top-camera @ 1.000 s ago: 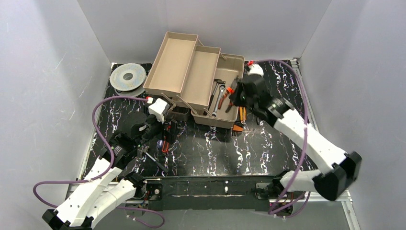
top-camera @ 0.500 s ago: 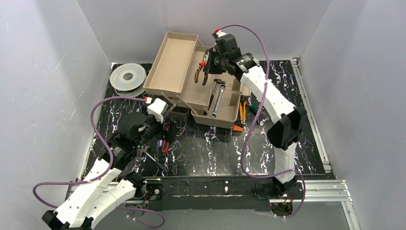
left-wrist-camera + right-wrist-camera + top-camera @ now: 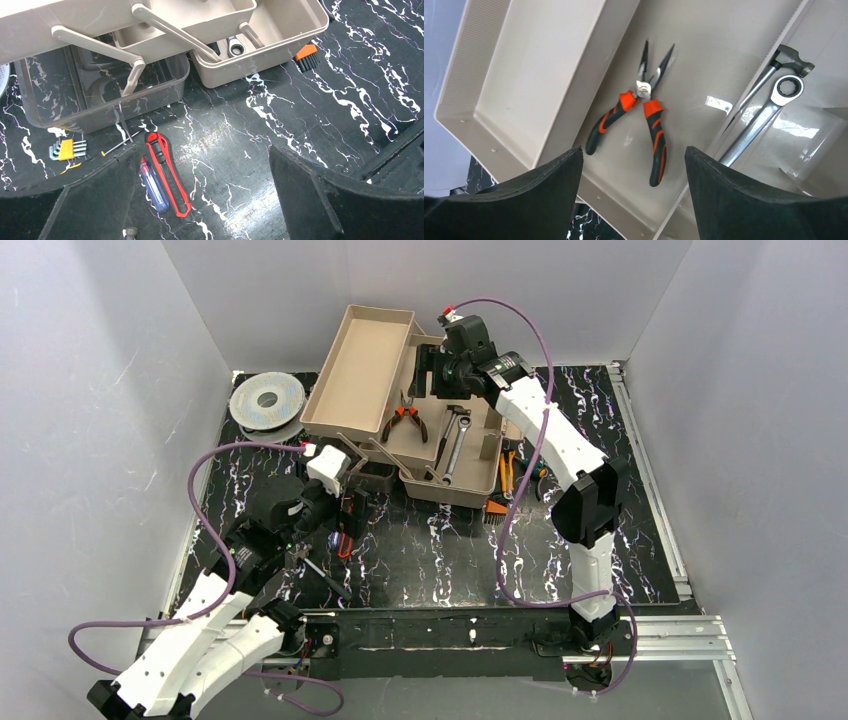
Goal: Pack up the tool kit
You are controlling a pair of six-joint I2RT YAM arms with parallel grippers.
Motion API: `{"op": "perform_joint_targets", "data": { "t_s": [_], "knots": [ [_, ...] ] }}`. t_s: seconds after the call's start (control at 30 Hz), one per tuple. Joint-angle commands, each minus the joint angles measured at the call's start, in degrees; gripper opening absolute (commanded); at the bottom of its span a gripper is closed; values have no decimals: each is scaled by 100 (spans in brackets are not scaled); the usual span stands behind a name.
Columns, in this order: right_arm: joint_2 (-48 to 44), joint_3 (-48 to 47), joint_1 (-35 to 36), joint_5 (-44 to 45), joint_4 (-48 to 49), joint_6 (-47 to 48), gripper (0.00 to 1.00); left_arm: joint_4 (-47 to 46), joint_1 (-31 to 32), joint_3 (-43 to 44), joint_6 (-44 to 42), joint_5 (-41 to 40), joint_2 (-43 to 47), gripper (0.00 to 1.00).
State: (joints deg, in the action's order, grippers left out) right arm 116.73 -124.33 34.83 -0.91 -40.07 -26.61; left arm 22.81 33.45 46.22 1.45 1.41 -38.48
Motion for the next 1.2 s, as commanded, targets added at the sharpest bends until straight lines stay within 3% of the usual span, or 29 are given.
{"op": "perform_joint_targets", "data": {
  "t_s": [0.0,0.17,0.4,0.53,0.73,1.17],
  "knots": [
    [-521,-60,-36,-118,393,90,82,83,-14,124,-53,-56,-33,99],
    [-1185,530,-59,-73,459,233,80,176,-14,109,246,-490,-149,99],
    [-2756,2684,-83,365,956,454,79,826,-27,244,1786,-1895,-576,100],
    [-3768,4205,-97,633,1273,492,78,1036,-23,184,2285,-1857,-885,100],
    [-4849,5699,-108,715,1370,187,78,991,-25,-199,3056,-1786,-1489,99],
    [-5643,6631,-106,389,1455,-95,77,-94,-53,-1169,4009,-1917,-2900,81]
  ]
}}
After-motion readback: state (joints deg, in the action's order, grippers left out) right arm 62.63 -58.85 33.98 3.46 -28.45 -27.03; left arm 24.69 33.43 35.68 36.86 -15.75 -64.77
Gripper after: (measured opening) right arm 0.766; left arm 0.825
